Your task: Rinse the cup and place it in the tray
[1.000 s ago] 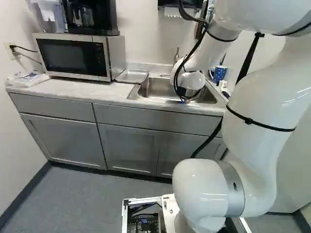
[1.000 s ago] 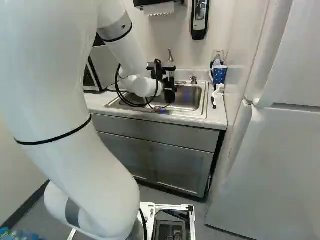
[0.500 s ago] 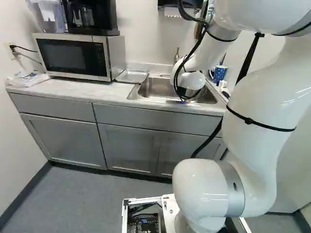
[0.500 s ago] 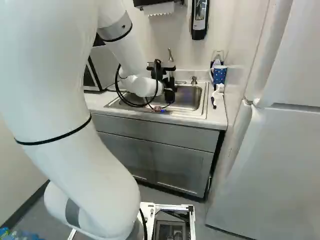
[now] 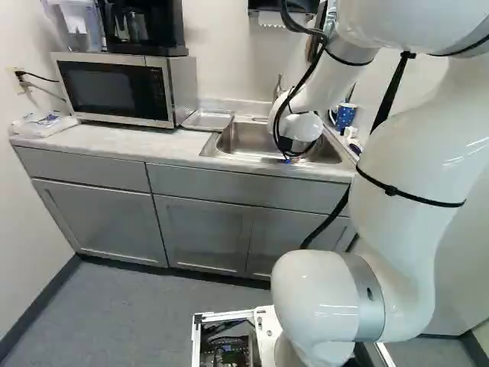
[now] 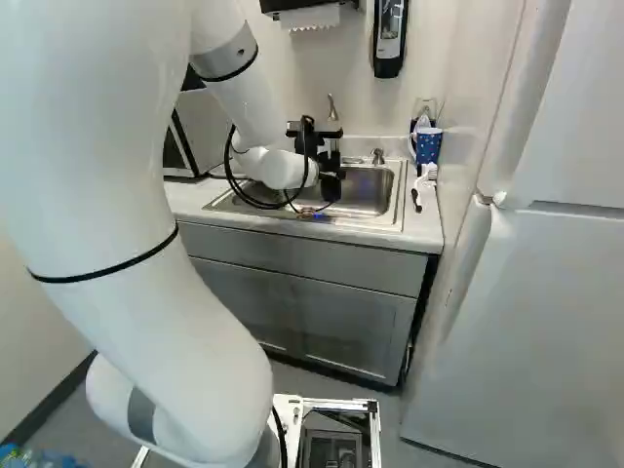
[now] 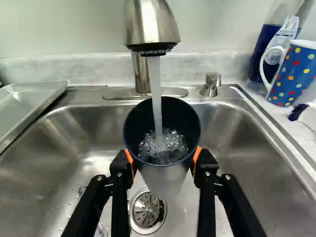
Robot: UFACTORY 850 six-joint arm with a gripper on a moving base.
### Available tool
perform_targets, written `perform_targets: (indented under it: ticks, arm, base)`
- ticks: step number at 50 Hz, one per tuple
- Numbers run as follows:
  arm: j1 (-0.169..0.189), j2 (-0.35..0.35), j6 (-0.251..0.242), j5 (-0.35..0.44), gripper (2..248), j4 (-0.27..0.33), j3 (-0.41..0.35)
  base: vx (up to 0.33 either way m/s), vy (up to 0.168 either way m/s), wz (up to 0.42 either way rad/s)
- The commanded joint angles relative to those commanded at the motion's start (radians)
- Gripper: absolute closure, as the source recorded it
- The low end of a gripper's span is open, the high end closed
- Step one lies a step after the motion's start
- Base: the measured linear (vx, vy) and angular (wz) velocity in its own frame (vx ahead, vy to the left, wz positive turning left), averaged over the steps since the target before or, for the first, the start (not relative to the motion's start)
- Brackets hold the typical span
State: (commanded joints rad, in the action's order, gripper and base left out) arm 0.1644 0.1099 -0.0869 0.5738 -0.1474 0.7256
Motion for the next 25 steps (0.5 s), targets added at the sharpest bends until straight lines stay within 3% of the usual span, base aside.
perform_targets:
  ticks: [25]
  arm:
    - [0.0,0.0,0.0,0.0,126,0.0,0.0]
  base:
    - [0.0,0.0,0.0]
